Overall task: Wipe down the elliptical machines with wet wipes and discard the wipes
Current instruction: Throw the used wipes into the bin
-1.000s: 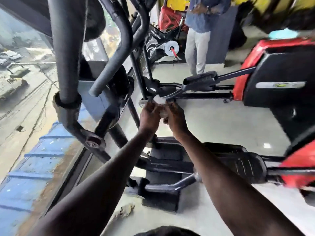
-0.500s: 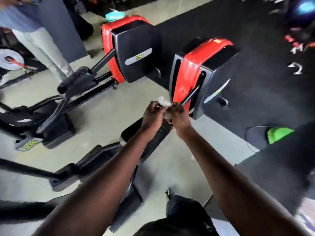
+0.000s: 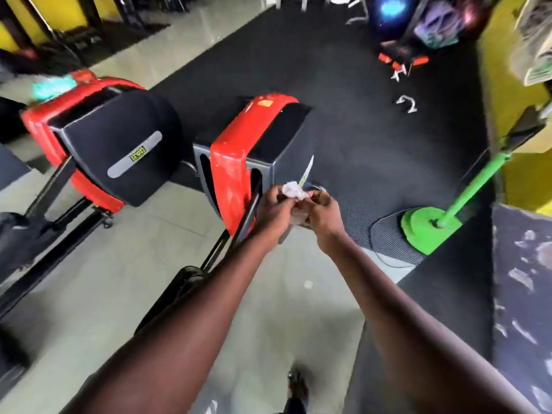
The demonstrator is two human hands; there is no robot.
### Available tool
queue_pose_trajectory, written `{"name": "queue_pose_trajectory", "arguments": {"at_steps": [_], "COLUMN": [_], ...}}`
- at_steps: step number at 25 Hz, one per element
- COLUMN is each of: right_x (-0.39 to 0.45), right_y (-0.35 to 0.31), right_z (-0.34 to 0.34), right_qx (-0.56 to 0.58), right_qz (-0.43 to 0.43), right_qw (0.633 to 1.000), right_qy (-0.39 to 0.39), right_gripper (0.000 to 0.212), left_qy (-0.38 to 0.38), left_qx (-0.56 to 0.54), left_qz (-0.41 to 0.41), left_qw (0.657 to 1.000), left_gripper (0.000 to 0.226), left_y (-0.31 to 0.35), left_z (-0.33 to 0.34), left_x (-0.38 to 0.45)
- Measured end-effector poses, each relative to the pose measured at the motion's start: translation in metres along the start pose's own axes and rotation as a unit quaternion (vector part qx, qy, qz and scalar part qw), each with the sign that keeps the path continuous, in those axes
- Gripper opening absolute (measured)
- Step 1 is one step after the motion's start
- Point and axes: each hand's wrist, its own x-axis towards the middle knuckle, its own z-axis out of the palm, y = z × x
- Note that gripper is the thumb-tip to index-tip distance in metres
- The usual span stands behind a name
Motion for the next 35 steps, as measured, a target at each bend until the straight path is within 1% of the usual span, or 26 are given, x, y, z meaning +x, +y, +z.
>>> {"name": "queue_pose_trajectory", "arguments": {"at_steps": [4, 6, 8, 10, 12, 14, 16, 18, 20, 21, 23, 26, 29, 31, 32, 34, 35], "right_x": [0.082, 0.124, 0.178, 0.24, 0.302, 0.363, 0.418, 0.472, 0.532, 0.566, 0.627, 0.735, 0.84, 0.9, 0.933, 0.991, 1.023], "right_y": [-0.053, -0.068, -0.086, -0.104, -0.12, -0.137, -0.163, -0.189, -0.21, -0.217, -0.23, -0.253, -0.29, -0.311, -0.323, -0.339, -0.344], "right_z": [-0.04, -0.052, -0.067, -0.084, -0.097, -0.109, -0.121, -0.134, -0.149, -0.158, -0.171, -0.187, -0.192, -0.188, -0.184, -0.171, -0.161], "right_qx": [-0.034, -0.034, -0.042, -0.073, -0.105, -0.12, -0.131, -0.128, -0.12, -0.11, -0.099, -0.104, -0.142, -0.148, -0.158, -0.179, -0.189], "right_qz": [0.002, 0.004, 0.011, 0.01, -0.001, 0.0, 0.004, 0.007, 0.004, 0.008, 0.017, 0.013, 0.001, -0.005, -0.008, -0.013, -0.017], "right_qw": [0.999, 0.999, 0.997, 0.994, 0.991, 0.988, 0.985, 0.985, 0.986, 0.986, 0.988, 0.992, 0.99, 0.989, 0.987, 0.984, 0.982], "right_qy": [0.015, 0.028, 0.061, 0.082, 0.088, 0.096, 0.11, 0.117, 0.12, 0.123, 0.117, 0.066, 0.017, 0.012, 0.016, 0.008, 0.0], "right_gripper": [0.018, 0.017, 0.013, 0.012, 0.01, 0.003, 0.005, 0.004, 0.011, 0.008, 0.004, 0.013, 0.012, 0.004, 0.003, 0.011, 0.014], "left_qy": [-0.008, -0.005, -0.023, -0.043, -0.046, -0.061, -0.068, -0.087, -0.133, -0.143, -0.146, -0.119, -0.071, -0.038, -0.023, -0.012, -0.011], "left_qx": [0.004, -0.005, -0.028, -0.042, -0.052, -0.068, -0.088, -0.108, -0.126, -0.129, -0.123, -0.128, -0.126, -0.133, -0.145, -0.166, -0.165], "left_qz": [-0.007, -0.005, -0.015, -0.017, -0.016, -0.025, -0.034, -0.054, -0.078, -0.083, -0.074, -0.066, -0.062, -0.06, -0.073, -0.101, -0.1], "left_qw": [1.0, 1.0, 0.999, 0.998, 0.997, 0.996, 0.993, 0.989, 0.98, 0.978, 0.979, 0.982, 0.987, 0.989, 0.986, 0.981, 0.981], "left_gripper": [0.015, 0.015, 0.016, 0.022, 0.025, 0.025, 0.025, 0.023, 0.016, 0.015, 0.02, 0.026, 0.029, 0.025, 0.021, 0.014, 0.016], "left_y": [0.025, 0.031, 0.037, 0.042, 0.047, 0.065, 0.084, 0.102, 0.122, 0.127, 0.132, 0.15, 0.185, 0.208, 0.217, 0.225, 0.226], "left_z": [0.069, 0.094, 0.124, 0.162, 0.198, 0.232, 0.265, 0.295, 0.325, 0.341, 0.368, 0.412, 0.446, 0.458, 0.463, 0.468, 0.467], "left_x": [0.088, 0.132, 0.186, 0.246, 0.308, 0.363, 0.414, 0.466, 0.52, 0.552, 0.609, 0.704, 0.795, 0.844, 0.871, 0.921, 0.949]}}
